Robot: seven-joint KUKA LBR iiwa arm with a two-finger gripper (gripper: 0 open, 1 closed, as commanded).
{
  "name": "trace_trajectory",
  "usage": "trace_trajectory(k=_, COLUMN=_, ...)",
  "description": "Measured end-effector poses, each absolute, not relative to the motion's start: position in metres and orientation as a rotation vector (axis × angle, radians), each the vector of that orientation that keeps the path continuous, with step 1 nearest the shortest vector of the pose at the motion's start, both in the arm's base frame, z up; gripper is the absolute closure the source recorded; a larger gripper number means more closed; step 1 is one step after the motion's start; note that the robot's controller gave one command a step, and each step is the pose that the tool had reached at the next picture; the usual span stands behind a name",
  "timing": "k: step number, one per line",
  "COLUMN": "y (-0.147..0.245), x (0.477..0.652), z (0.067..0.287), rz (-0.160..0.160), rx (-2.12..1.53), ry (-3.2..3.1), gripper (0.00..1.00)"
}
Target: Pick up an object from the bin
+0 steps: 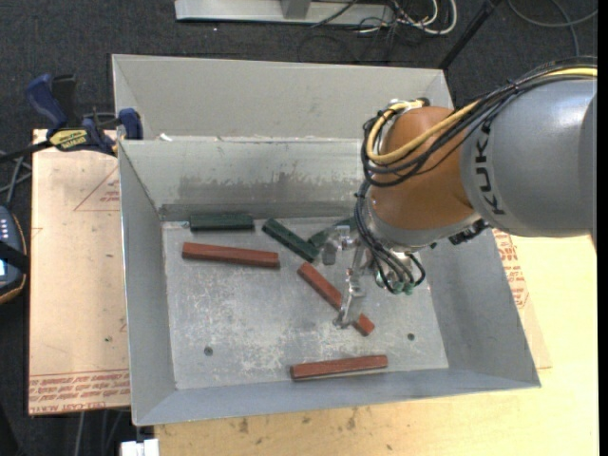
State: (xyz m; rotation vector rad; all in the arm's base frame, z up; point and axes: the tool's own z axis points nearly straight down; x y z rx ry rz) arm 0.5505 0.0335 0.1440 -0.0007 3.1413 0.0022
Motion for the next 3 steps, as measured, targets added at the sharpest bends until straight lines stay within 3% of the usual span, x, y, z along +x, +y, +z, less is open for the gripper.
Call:
trace_trajectory(k=1, y=0.012, x=0.566, z=0.071, rz=0.002, rx=0.109, ry=3.14, gripper=1.0)
trace_trajectory(k=2, y=0.012, x=0.566, z=0.071, rz=0.002, rx=0.109, ry=3.14, gripper=1.0)
trace_trajectory(k=3, y=0.009, x=0.591, z=0.241, rz=0.003, rx=0.194, ry=3.125, gripper=1.0)
